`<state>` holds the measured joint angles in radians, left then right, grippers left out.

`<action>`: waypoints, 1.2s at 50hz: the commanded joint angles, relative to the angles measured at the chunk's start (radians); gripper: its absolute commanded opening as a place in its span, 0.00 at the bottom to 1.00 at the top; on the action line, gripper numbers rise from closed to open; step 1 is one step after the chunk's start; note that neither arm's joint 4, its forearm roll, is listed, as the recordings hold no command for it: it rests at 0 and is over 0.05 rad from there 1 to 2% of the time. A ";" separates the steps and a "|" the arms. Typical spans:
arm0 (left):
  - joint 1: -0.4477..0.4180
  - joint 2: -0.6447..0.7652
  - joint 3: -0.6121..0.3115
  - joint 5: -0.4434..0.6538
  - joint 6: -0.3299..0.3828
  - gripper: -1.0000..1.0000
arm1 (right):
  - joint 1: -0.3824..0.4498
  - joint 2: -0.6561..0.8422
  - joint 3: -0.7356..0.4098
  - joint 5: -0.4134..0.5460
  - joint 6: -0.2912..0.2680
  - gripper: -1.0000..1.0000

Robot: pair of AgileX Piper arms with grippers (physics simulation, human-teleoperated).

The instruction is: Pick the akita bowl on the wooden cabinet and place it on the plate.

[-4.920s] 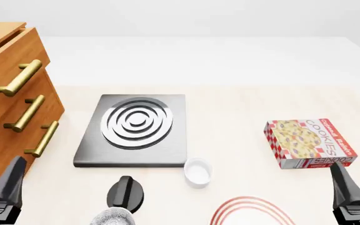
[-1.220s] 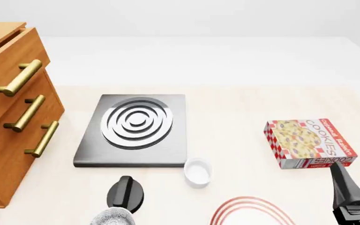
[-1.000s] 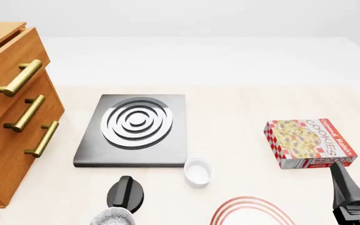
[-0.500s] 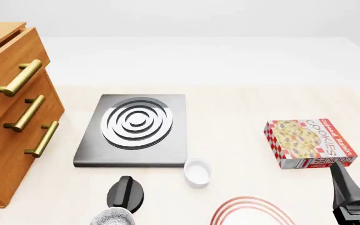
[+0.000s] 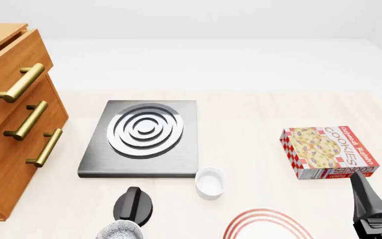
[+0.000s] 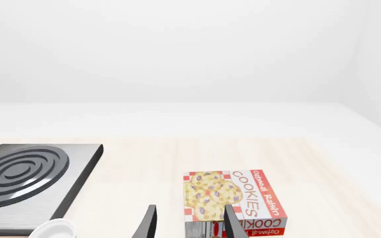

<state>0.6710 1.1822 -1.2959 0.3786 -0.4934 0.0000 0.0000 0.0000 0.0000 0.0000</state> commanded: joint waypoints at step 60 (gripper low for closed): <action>-0.030 0.149 -0.034 -0.017 -0.085 1.00 | 0.000 0.000 0.000 0.000 0.000 1.00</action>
<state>0.6379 1.3162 -1.3211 0.3629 -0.5729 0.0000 0.0000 0.0000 0.0000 0.0000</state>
